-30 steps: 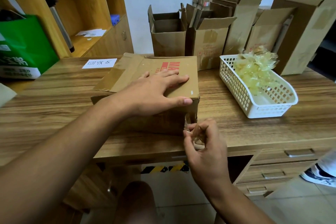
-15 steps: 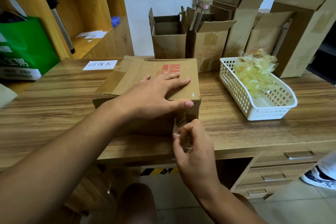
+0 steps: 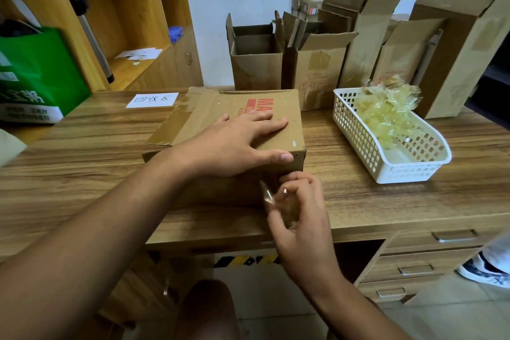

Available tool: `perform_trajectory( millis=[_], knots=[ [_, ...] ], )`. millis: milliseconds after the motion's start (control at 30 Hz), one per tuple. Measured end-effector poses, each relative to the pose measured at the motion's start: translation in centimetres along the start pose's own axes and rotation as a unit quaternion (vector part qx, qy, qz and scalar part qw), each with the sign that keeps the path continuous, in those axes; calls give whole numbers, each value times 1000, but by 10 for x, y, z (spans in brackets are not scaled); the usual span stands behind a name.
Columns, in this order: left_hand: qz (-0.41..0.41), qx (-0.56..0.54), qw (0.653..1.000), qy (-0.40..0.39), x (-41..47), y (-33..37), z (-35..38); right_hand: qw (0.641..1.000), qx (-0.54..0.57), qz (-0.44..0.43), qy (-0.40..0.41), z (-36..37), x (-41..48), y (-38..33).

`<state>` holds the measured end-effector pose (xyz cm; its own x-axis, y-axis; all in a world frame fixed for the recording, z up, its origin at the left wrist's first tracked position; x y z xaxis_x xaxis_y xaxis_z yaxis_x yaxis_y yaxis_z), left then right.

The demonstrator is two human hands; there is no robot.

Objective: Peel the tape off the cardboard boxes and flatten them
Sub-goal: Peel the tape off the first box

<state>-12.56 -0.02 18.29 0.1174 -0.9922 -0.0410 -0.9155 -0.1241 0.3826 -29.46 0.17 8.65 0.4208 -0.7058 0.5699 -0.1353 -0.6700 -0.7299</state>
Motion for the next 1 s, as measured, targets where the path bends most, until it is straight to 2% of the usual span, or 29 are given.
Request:
perform_trajectory(
  millis=[167,267,533,633,1000],
  knots=[
    [2,7,993,-114,1,-3,-9,999,-43,-6,13,-8,0,1],
    [4,2,990,-141,0,-7,-21,998,-57,4,10,-12,1,-1],
    [39,11,997,-64,-1,-16,-15,996,-70,32,39,-5,4,-2],
    [38,15,998,-38,0,-18,-11,997,-36,56,49,-3,7,3],
    [45,3,998,-41,1,-20,-6,998,3,59,7,16,-1,-2]
  ],
)
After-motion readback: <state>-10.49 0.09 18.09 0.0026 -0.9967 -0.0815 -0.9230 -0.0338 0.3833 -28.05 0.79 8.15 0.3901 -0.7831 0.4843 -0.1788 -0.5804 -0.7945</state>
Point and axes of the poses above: each hand's wrist, its own x-axis towards the middle knuckle, its own z-axis out of the palm, y = z × x, the point moved 3 cm from there along x, towards the middle knuckle, and after that the axes turned 8 degrees about -x, right-handed, at the moved point
